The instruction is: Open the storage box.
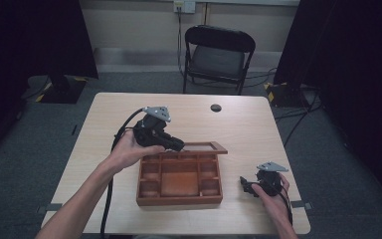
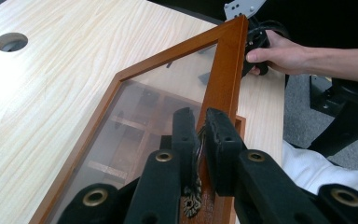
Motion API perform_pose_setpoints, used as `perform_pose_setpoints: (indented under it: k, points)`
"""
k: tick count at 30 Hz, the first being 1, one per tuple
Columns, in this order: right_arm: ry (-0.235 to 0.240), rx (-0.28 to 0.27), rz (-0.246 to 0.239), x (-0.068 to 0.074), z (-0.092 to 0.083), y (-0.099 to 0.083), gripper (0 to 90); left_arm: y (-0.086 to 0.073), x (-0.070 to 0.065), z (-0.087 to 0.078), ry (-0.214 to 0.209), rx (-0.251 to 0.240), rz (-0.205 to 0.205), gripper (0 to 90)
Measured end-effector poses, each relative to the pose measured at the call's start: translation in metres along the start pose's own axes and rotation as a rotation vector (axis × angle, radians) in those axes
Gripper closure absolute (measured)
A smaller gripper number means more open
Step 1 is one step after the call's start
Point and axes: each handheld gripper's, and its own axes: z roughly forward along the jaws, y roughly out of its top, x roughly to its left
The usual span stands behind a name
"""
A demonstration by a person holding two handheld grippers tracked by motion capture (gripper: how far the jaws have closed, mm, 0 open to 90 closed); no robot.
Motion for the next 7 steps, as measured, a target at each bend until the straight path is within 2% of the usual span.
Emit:
perform_pose_setpoints:
  k: [7]
  points:
    - [0.001,0.0,-0.001,-0.0002,0.0001,0.0001,12.5,-0.0002,0.0,0.0004,-0.001,-0.003,0.001,82.7]
